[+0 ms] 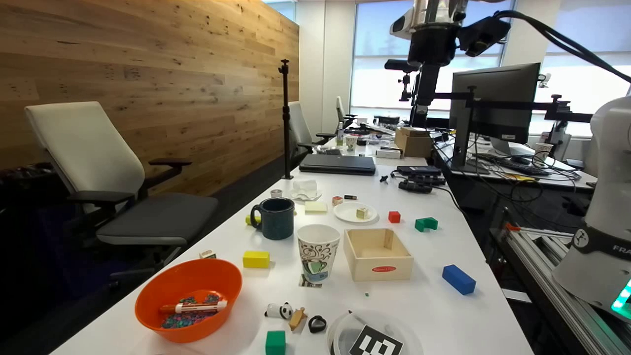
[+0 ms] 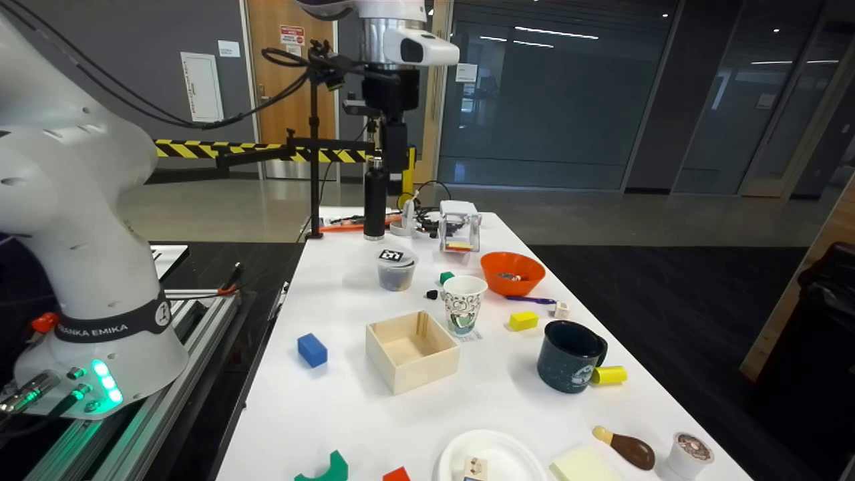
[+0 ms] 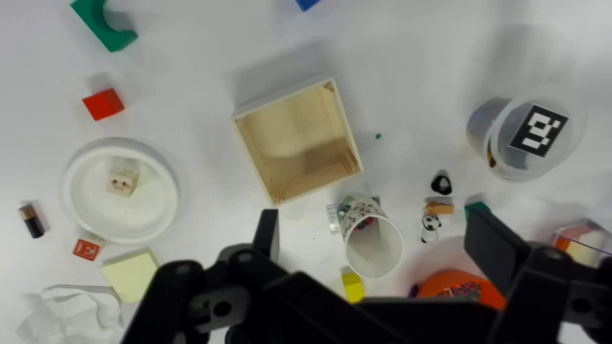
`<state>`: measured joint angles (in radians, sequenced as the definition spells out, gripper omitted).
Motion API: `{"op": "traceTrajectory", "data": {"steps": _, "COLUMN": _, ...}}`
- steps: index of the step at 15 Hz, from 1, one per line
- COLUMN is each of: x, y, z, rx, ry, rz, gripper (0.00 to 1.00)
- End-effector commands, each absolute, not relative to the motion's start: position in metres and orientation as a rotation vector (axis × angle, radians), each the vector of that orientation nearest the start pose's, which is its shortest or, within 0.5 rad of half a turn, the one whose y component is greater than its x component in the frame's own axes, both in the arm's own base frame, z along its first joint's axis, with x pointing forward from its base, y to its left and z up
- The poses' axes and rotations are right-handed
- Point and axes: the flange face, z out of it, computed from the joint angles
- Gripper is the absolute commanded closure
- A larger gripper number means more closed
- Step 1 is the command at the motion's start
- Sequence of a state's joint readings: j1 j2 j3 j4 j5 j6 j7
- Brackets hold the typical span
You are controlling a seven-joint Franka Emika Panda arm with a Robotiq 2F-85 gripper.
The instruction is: Close the lid on the white container on the left.
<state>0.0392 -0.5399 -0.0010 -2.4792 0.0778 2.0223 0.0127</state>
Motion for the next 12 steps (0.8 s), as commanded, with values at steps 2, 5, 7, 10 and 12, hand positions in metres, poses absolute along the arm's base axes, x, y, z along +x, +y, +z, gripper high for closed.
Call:
{"op": "traceTrajectory", "data": {"steps": 2, "x": 0.424, "y": 0.039, "z": 0.485, "rx": -2.862, "ry": -0.057, "rz": -0.239, "gripper": 0.00}}
{"op": "traceTrajectory", "data": {"steps": 5, "x": 0.440, "y": 0.052, "z": 0.477, "rx": -2.715, "ry": -0.069, "rz": -0.287, "gripper": 0.00}}
{"op": "traceTrajectory", "data": {"steps": 7, "x": 0.451, "y": 0.060, "z": 0.473, "rx": -2.613, "ry": -0.082, "rz": -0.306, "gripper": 0.00}}
{"op": "traceTrajectory", "data": {"steps": 10, "x": 0.469, "y": 0.068, "z": 0.466, "rx": -2.481, "ry": -0.097, "rz": -0.317, "gripper": 0.00}}
{"op": "traceTrajectory", "data": {"steps": 12, "x": 0.481, "y": 0.074, "z": 0.456, "rx": -2.443, "ry": -0.078, "rz": -0.296, "gripper": 0.00}}
